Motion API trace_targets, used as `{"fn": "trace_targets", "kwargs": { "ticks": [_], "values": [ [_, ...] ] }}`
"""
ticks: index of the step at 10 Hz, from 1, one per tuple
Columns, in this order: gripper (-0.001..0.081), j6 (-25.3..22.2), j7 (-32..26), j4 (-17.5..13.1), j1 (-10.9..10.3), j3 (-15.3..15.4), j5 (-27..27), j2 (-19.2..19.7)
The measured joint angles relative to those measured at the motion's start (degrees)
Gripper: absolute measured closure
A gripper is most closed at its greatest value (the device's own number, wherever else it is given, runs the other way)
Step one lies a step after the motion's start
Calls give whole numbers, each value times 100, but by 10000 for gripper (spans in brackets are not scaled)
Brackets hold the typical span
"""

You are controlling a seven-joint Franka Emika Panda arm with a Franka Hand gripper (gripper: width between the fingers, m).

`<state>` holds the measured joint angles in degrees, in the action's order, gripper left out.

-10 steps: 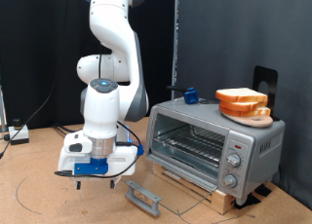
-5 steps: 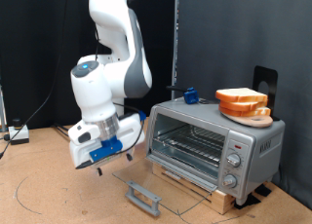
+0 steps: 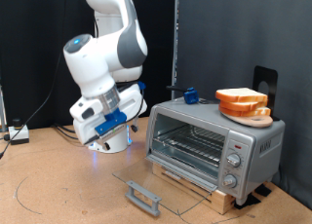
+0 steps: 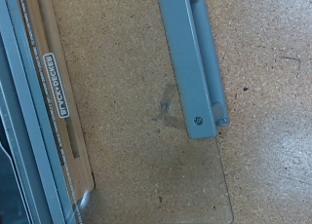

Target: Make a piece of toast with the oven

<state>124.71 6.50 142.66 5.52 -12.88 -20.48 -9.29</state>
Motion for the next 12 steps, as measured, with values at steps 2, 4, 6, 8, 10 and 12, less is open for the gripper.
{"fn": "trace_targets", "kwargs": {
  "ticks": [2,4,6,8,10,12],
  "values": [
    [-2,-320,-528,-46,-33,-13,-367,18],
    [-2,-969,-1881,-128,-163,-23,-1354,-156],
    [-2,-1445,-2857,-134,-248,-6,-1780,-430],
    [-2,-1454,-3358,-69,-360,120,-1773,-780],
    [-2,-1450,-3419,41,-374,157,-1754,-959],
    [-2,-1960,-3995,21,-486,159,-1839,-1068]
  ]
}}
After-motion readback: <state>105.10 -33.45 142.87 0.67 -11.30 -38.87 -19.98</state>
